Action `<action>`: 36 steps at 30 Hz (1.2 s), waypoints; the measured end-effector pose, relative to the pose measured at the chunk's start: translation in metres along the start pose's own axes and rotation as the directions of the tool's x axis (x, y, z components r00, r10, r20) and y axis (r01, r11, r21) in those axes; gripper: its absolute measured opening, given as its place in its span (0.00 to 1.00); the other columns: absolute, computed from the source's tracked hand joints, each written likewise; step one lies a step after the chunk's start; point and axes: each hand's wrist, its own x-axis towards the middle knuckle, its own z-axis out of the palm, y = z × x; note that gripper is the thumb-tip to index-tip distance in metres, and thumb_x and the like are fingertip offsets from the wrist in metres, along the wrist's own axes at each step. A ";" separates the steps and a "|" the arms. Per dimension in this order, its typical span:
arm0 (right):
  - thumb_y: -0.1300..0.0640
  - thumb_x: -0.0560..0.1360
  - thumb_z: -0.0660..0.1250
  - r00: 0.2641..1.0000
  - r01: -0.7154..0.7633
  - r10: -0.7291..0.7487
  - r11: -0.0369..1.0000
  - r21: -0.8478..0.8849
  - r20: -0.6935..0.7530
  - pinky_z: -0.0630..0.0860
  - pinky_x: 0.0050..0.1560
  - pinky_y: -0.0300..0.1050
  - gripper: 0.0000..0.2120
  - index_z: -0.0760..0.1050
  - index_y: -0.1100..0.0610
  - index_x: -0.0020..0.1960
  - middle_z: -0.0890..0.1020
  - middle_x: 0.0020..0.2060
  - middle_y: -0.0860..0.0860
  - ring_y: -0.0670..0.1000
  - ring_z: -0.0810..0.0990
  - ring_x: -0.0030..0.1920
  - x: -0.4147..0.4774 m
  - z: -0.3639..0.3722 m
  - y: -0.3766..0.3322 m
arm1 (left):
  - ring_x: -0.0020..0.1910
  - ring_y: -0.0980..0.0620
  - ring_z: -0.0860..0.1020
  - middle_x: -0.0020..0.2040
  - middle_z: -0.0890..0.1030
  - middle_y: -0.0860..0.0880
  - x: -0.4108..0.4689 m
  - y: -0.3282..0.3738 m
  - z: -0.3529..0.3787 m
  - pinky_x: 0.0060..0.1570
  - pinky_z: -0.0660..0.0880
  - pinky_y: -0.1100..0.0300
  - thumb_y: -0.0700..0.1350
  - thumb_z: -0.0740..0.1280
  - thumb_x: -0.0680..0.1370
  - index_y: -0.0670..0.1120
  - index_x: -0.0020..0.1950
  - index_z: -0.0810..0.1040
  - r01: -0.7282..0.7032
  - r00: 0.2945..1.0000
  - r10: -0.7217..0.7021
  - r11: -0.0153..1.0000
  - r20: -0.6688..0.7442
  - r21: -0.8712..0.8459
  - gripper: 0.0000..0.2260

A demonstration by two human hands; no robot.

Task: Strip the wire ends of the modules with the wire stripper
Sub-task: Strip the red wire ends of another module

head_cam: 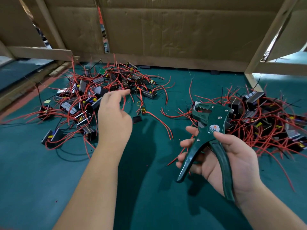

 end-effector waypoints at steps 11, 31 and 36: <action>0.50 0.58 0.68 1.000 0.003 -0.003 1.000 -0.003 -0.009 0.79 0.40 0.62 0.35 0.74 0.66 0.62 0.80 0.42 0.66 0.65 0.80 0.37 -0.001 -0.002 -0.003 | 0.71 0.36 0.51 0.74 0.53 0.44 -0.011 -0.001 0.002 0.63 0.57 0.32 0.38 0.63 0.74 0.57 0.70 0.63 0.300 0.822 -0.535 0.696 0.194 0.652 0.28; 0.50 0.59 0.65 1.000 0.008 -0.008 1.000 -0.001 -0.020 0.80 0.39 0.61 0.33 0.74 0.66 0.61 0.80 0.41 0.65 0.65 0.80 0.37 -0.001 -0.001 -0.006 | 0.42 0.59 0.80 0.50 0.78 0.47 0.008 0.007 0.002 0.46 0.79 0.62 0.25 0.54 0.76 0.45 0.53 0.75 0.318 0.843 -0.534 0.397 0.065 -0.861 0.19; 0.50 0.60 0.65 1.000 0.005 -0.005 1.000 -0.004 -0.023 0.80 0.39 0.61 0.33 0.74 0.66 0.61 0.80 0.41 0.65 0.65 0.80 0.37 -0.001 -0.001 -0.005 | 0.42 0.52 0.82 0.44 0.80 0.45 0.007 0.007 0.002 0.44 0.79 0.62 0.32 0.55 0.81 0.41 0.55 0.77 0.349 0.825 -0.561 0.422 0.061 -0.837 0.13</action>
